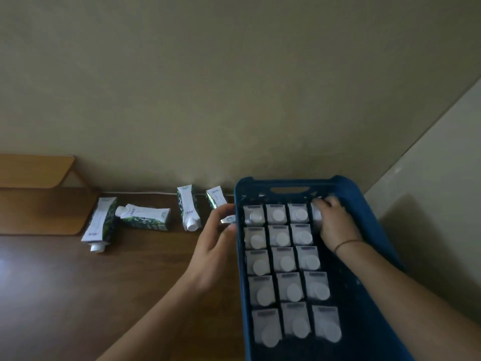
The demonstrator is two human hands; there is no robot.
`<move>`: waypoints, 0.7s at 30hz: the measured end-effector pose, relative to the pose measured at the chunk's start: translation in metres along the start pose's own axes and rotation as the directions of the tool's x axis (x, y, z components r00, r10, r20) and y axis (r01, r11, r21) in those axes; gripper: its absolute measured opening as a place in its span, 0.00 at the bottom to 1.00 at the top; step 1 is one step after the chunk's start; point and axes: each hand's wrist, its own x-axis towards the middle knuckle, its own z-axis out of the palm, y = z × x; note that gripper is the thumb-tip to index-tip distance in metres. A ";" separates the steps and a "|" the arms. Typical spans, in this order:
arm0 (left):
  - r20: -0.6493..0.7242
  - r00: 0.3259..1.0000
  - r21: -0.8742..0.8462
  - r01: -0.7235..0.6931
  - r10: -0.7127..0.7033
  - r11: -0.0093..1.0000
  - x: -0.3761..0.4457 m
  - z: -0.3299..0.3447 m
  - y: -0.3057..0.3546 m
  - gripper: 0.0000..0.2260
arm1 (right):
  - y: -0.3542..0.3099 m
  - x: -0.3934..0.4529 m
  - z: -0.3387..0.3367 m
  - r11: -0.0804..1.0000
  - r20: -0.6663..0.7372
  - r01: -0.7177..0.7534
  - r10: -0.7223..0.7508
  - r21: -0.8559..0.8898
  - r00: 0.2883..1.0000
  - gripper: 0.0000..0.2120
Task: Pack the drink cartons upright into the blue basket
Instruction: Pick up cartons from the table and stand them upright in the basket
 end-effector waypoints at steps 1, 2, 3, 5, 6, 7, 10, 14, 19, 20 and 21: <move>-0.028 1.000 0.030 0.002 -0.001 1.000 0.003 -0.005 -0.007 0.16 | 0.002 0.000 0.009 1.000 0.014 -0.009 0.008 0.021 1.000 0.28; -0.077 0.997 0.106 0.012 -0.004 0.994 0.008 -0.012 -0.016 0.15 | 0.004 -0.001 0.016 1.000 0.019 -0.008 0.008 0.030 1.000 0.29; -0.135 0.991 0.234 0.026 0.006 0.972 0.016 -0.020 -0.024 0.16 | 0.006 -0.001 0.020 0.999 0.019 -0.006 0.005 0.039 1.000 0.29; -0.158 0.986 0.615 0.059 0.049 0.786 0.037 -0.036 -0.037 0.22 | 0.004 -0.001 0.017 0.999 0.029 -0.022 0.020 0.041 0.999 0.29; -0.105 0.994 0.784 0.063 0.032 0.618 0.047 -0.041 -0.040 0.25 | 0.002 -0.001 0.013 0.999 0.034 -0.033 0.033 0.017 0.999 0.28; -0.043 0.999 0.896 0.044 -0.013 0.443 0.058 -0.044 -0.040 0.28 | -0.001 -0.002 0.008 0.999 0.022 -0.041 0.042 -0.030 0.999 0.27; 0.174 0.981 0.984 -0.176 -0.080 -0.009 0.095 -0.048 -0.044 0.35 | -0.013 -0.008 -0.010 0.983 -0.169 -0.015 -0.017 -0.185 0.985 0.28; 0.326 0.921 0.888 -0.376 -0.215 -0.265 0.139 -0.048 -0.059 0.34 | -0.026 -0.013 -0.031 0.991 -0.296 0.128 -0.131 -0.030 0.946 0.27; 0.487 0.846 0.766 -0.534 -0.219 -0.359 0.149 -0.048 -0.059 0.23 | -0.031 -0.018 -0.037 0.976 -0.312 0.194 -0.154 0.098 0.937 0.23; 0.528 0.837 0.774 -0.545 -0.146 -0.323 0.148 -0.053 -0.059 0.22 | -0.031 -0.020 -0.038 0.970 -0.326 0.206 -0.156 0.126 0.932 0.22; 0.553 0.832 0.799 -0.545 -0.044 -0.252 0.146 -0.063 -0.061 0.23 | -0.031 -0.022 -0.038 0.964 -0.336 0.214 -0.152 0.156 0.930 0.20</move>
